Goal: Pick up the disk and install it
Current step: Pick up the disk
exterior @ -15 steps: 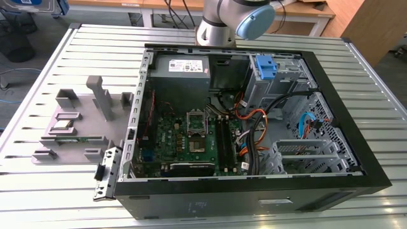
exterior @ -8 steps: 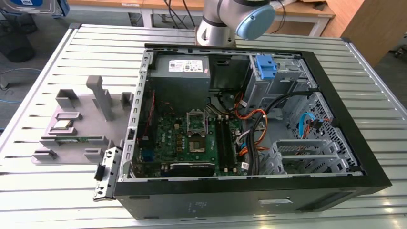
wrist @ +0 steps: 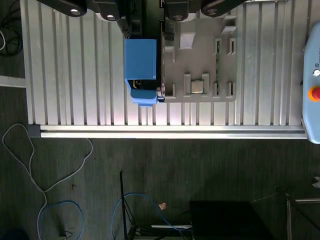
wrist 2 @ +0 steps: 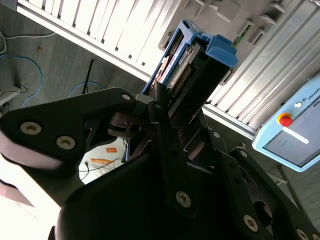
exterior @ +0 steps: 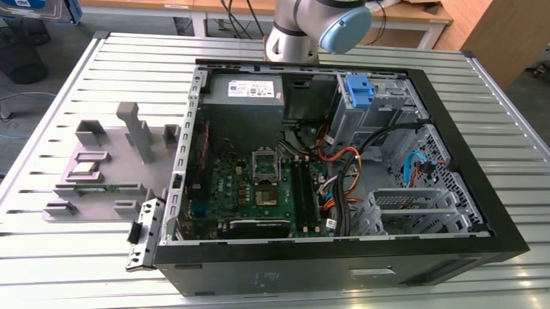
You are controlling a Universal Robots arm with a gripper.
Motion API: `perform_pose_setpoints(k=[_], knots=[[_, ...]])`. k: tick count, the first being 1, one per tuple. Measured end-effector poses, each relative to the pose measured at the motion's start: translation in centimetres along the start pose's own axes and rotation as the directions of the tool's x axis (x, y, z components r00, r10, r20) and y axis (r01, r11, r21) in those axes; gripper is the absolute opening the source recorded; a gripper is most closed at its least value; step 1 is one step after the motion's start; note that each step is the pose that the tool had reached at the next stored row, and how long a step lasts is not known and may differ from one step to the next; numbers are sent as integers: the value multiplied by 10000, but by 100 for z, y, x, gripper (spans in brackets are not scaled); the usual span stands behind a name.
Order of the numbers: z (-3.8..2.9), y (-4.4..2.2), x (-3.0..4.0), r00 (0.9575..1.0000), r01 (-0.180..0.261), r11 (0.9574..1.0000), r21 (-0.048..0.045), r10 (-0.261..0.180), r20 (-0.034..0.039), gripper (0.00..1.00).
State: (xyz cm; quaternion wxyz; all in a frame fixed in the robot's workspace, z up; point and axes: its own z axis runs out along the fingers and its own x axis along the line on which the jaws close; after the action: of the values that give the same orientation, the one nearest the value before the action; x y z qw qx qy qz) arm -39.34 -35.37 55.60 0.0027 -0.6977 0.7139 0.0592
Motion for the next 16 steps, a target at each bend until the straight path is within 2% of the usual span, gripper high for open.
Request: perform_pose_setpoints(k=[9,16], knots=[[8,-1,1,10000,-1,10000,-10,1,1,35],[79,-6,9,10000,0,10000,7,0,0,35]])
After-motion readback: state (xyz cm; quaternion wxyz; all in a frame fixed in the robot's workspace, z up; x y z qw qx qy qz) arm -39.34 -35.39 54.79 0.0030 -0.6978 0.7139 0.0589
